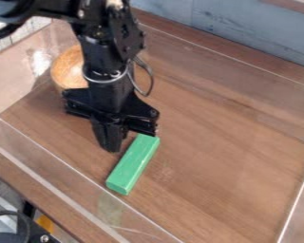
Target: Put the green block in the brown bowl
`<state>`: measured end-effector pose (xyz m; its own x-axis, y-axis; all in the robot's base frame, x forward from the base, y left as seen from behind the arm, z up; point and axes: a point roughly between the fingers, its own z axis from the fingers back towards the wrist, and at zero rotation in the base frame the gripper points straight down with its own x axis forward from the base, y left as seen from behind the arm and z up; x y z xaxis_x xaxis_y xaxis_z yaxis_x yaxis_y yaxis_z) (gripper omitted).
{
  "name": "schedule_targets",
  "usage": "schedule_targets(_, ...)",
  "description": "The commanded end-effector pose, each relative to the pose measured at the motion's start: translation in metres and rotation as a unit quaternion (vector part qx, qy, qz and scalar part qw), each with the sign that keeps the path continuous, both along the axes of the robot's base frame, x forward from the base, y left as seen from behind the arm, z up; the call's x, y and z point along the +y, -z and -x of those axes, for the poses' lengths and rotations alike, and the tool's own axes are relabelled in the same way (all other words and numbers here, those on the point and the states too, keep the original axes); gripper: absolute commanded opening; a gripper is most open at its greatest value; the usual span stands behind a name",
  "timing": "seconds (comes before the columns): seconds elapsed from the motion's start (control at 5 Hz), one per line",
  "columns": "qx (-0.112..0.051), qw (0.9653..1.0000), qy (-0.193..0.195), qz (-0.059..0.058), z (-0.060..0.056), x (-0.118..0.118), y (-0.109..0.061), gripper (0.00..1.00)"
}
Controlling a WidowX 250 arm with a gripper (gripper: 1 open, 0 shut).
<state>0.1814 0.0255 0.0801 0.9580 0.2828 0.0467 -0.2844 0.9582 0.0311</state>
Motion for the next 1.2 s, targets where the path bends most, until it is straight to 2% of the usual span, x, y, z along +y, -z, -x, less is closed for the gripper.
schedule_targets(0.0,-0.019,0.9998,-0.001,-0.004,0.0,-0.004,-0.006,1.0)
schedule_targets(0.6,-0.01,0.9997,-0.023,0.003,0.003,-0.011,0.015,1.0)
schedule_targets(1.0,-0.007,0.998,-0.062,0.008,-0.001,0.01,0.037,1.0)
